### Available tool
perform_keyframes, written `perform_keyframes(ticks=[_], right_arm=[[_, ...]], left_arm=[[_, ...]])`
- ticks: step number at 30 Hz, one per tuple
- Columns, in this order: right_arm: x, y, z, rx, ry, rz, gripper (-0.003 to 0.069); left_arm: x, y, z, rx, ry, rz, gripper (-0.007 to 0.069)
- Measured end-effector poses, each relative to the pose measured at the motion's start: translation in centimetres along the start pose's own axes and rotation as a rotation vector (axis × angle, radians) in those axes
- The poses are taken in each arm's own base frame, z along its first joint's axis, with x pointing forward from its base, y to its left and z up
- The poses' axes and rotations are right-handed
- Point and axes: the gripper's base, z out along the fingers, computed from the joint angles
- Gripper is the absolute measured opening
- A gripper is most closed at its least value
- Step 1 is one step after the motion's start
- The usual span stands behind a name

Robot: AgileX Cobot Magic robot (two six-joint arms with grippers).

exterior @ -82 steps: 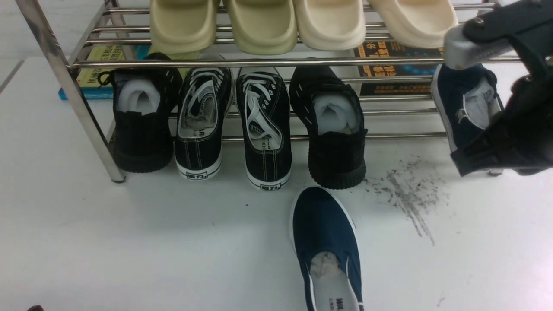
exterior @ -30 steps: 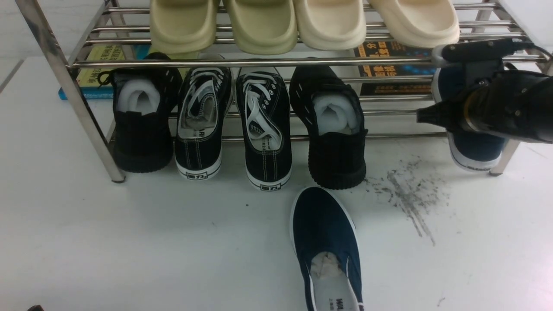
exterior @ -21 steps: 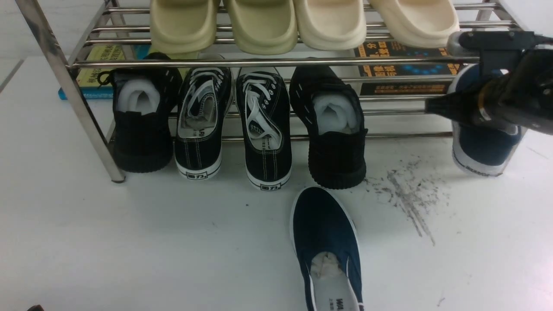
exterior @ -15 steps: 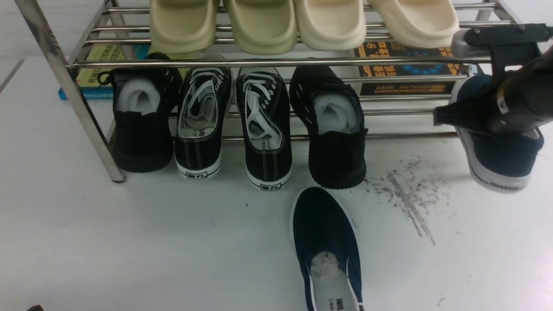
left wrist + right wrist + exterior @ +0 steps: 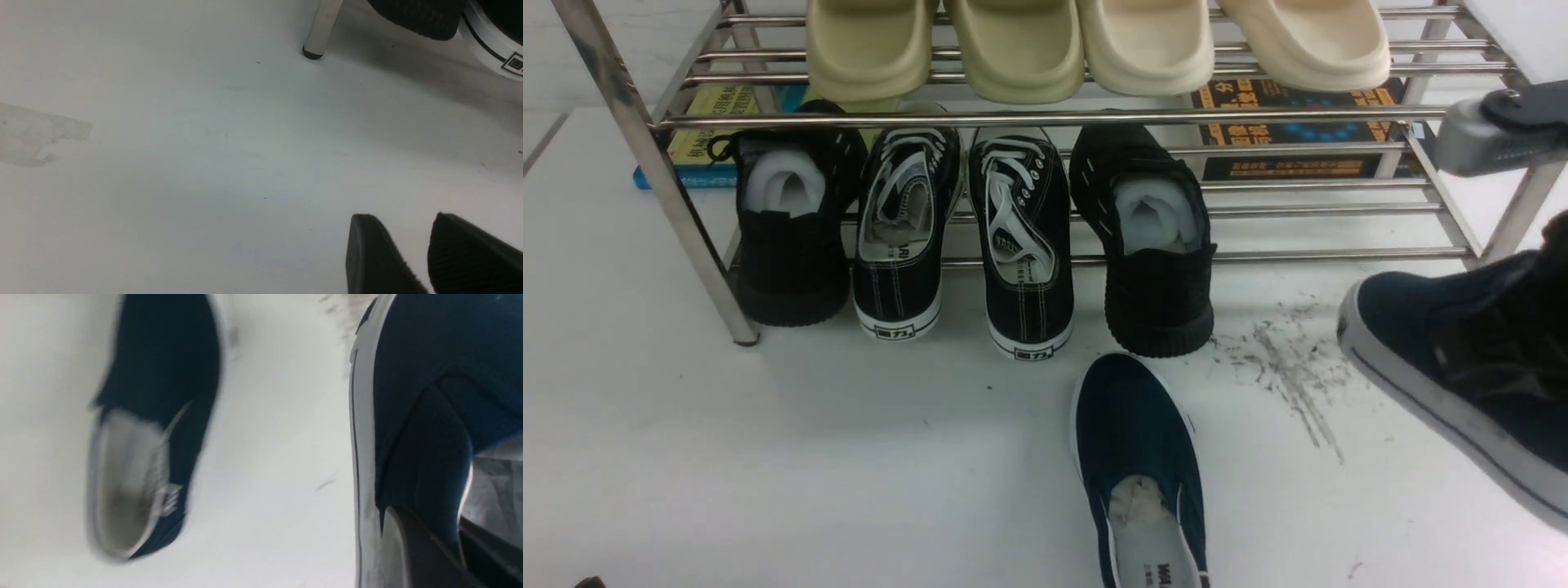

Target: Take the shoes off the shelf with your hand on the white table.

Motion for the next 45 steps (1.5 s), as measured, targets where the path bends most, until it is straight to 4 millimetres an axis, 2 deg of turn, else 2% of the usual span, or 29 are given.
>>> perform_keyframes(ticks=[4, 7, 8, 10, 14, 15, 17, 18, 19, 23, 28, 37, 42, 45], right_arm=[[2.7, 4.7, -1.9, -0.238, 0.006, -0.159, 0.0043], [4.0, 8.5, -1.8, -0.369, 0.011, -0.281, 0.0043], [4.1, 8.8, -1.8, -0.377, 0.012, -0.289, 0.0043], [4.9, 11.8, -0.5, -0.436, 0.017, -0.363, 0.0043], [5.2, 15.0, 2.6, -0.456, 0.033, -0.373, 0.0043], [5.0, 16.3, 4.8, -0.447, 0.039, -0.355, 0.0043], [4.6, 17.4, 7.3, -0.425, 0.036, -0.325, 0.0043], [4.6, 17.4, 7.6, -0.419, 0.032, -0.324, 0.0043], [4.1, 17.9, 9.3, -0.401, 0.019, -0.293, 0.0043], [2.7, 18.5, 14.3, -0.355, -0.035, -0.157, 0.0043], [2.6, 18.9, 17.4, -0.322, -0.054, -0.065, 0.0043], [2.0, 18.5, 18.0, -0.249, -0.139, -0.01, 0.0044], [1.4, 17.5, 18.3, -0.14, -0.196, 0.118, 0.0045], [1.9, 18.1, 18.1, -0.131, -0.235, 0.144, 0.0046]], left_arm=[[0.0, 0.0, 0.0, 0.0, 0.0, 0.0, 0.0242], [0.0, 0.0, 0.0, 0.0, 0.0, 0.0, 0.0242], [0.0, 0.0, 0.0, 0.0, 0.0, 0.0, 0.0242], [0.0, 0.0, 0.0, 0.0, 0.0, 0.0, 0.0242], [0.0, 0.0, 0.0, 0.0, 0.0, 0.0, 0.0242], [0.0, 0.0, 0.0, 0.0, 0.0, 0.0, 0.0242], [0.0, 0.0, 0.0, 0.0, 0.0, 0.0, 0.0242], [0.0, 0.0, 0.0, 0.0, 0.0, 0.0, 0.0242], [0.0, 0.0, 0.0, 0.0, 0.0, 0.0, 0.0242], [0.0, 0.0, 0.0, 0.0, 0.0, 0.0, 0.0242], [0.0, 0.0, 0.0, 0.0, 0.0, 0.0, 0.0242], [0.0, 0.0, 0.0, 0.0, 0.0, 0.0, 0.0242], [0.0, 0.0, 0.0, 0.0, 0.0, 0.0, 0.0242], [0.0, 0.0, 0.0, 0.0, 0.0, 0.0, 0.0242]])
